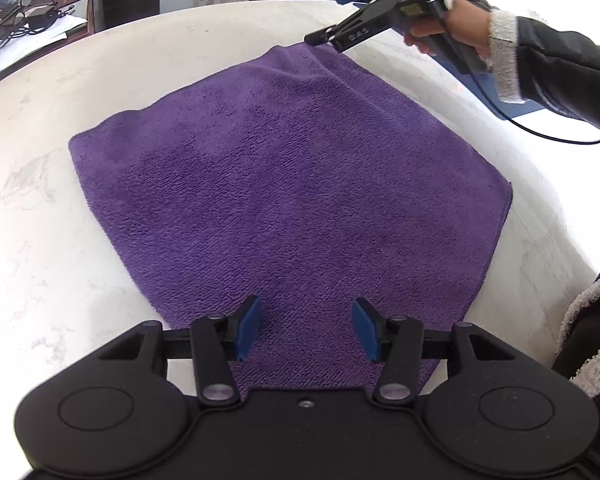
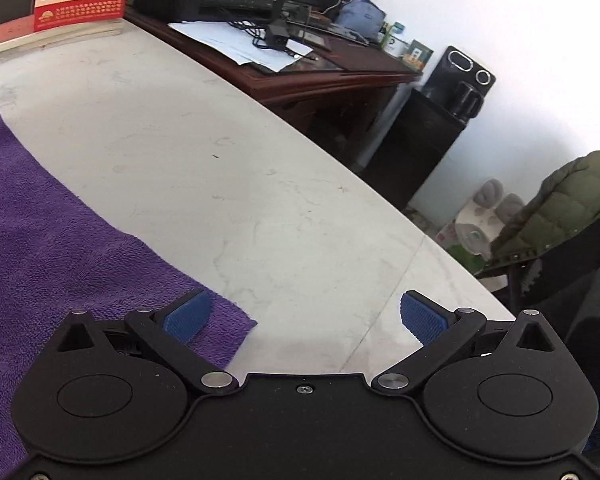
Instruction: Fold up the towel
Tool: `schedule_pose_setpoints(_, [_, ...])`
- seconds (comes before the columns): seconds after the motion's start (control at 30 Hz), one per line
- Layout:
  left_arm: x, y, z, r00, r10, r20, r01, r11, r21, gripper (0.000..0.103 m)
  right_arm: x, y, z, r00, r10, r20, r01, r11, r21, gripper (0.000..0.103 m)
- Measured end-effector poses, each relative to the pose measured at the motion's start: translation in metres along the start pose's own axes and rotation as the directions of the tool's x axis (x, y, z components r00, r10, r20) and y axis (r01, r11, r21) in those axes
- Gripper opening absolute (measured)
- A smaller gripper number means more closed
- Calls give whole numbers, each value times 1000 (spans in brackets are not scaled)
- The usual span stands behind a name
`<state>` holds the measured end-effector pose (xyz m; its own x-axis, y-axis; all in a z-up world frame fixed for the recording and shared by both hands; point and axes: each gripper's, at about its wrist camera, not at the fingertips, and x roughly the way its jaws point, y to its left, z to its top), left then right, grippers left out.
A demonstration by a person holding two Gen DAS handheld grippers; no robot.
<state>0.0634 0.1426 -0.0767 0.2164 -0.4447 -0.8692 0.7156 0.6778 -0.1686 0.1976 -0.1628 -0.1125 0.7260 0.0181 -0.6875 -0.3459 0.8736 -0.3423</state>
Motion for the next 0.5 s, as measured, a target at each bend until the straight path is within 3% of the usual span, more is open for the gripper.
schedule_pose_setpoints(0.1, [1,2,-1,1000,-2,-5,2,1000,-12,48,-16,13,5,993,98,64,-99,995,13,103])
schedule_pose_setpoints(0.2, [1,2,-4,1000,0,-14,0,1000,-9,48,-21,40,7,980,186,78,-180,981,-74,103])
schedule_pose_setpoints(0.33, [-3,3,-9,1000,-2,-17,2,1000,-18,48,-10,50,2,976,211,58,-204,973,-112,103])
schedule_pose_setpoints(0.37, [-4,3,-11,1000,-2,-17,2,1000,-23,48,-6,44,3,977,206,57,-200,976,-85,103])
schedule_pose_setpoints(0.5, [-4,5,-12,1000,-4,-14,3,999,-34,48,8,17,7,999,22,38,-21,999,-33,103])
